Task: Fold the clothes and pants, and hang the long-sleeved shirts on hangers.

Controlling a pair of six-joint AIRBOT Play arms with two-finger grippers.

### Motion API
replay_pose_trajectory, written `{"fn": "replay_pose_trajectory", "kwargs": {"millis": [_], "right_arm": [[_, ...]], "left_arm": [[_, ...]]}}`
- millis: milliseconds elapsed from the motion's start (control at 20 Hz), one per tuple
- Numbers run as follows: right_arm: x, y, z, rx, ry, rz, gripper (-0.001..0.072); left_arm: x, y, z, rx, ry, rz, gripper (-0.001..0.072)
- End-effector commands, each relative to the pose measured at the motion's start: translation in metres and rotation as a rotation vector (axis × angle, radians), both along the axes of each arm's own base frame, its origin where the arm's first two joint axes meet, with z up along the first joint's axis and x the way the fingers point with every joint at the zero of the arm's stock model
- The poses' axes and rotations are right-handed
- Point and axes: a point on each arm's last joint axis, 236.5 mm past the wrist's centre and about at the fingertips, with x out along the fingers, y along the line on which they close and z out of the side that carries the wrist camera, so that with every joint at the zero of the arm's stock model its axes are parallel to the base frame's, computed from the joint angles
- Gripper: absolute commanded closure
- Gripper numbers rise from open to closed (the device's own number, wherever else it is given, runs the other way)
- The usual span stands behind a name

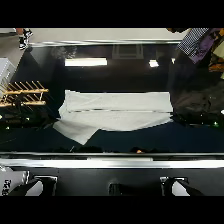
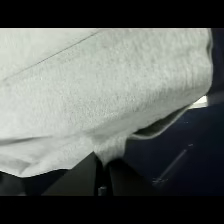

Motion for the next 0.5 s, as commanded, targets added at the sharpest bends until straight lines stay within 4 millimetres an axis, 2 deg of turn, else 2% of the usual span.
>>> {"fn": "replay_pose_trajectory", "kwargs": {"millis": [0,100,200,350,450], "right_arm": [[-0.015,-0.012,0.015,-0.174,0.053,0.001,0.0681],[-0.043,-0.022,0.019,-0.237,0.129,0.009,0.0681],[-0.063,-0.03,0.024,-0.288,0.168,-0.016,0.0681],[-0.094,-0.028,0.024,-0.307,0.234,-0.017,0.0681],[-0.106,-0.026,0.023,-0.306,0.252,-0.031,0.0681]], "left_arm": [[-0.004,-0.005,0.027,-0.017,-0.02,-0.008,0.0688],[-0.018,-0.004,0.037,0.003,-0.005,0.022,0.0688],[-0.037,0.004,0.045,0.053,0.021,0.067,0.0688],[-0.067,0.011,0.053,0.125,0.045,0.082,0.0688],[-0.071,0.01,0.057,0.133,0.031,0.08,0.0688]]}}
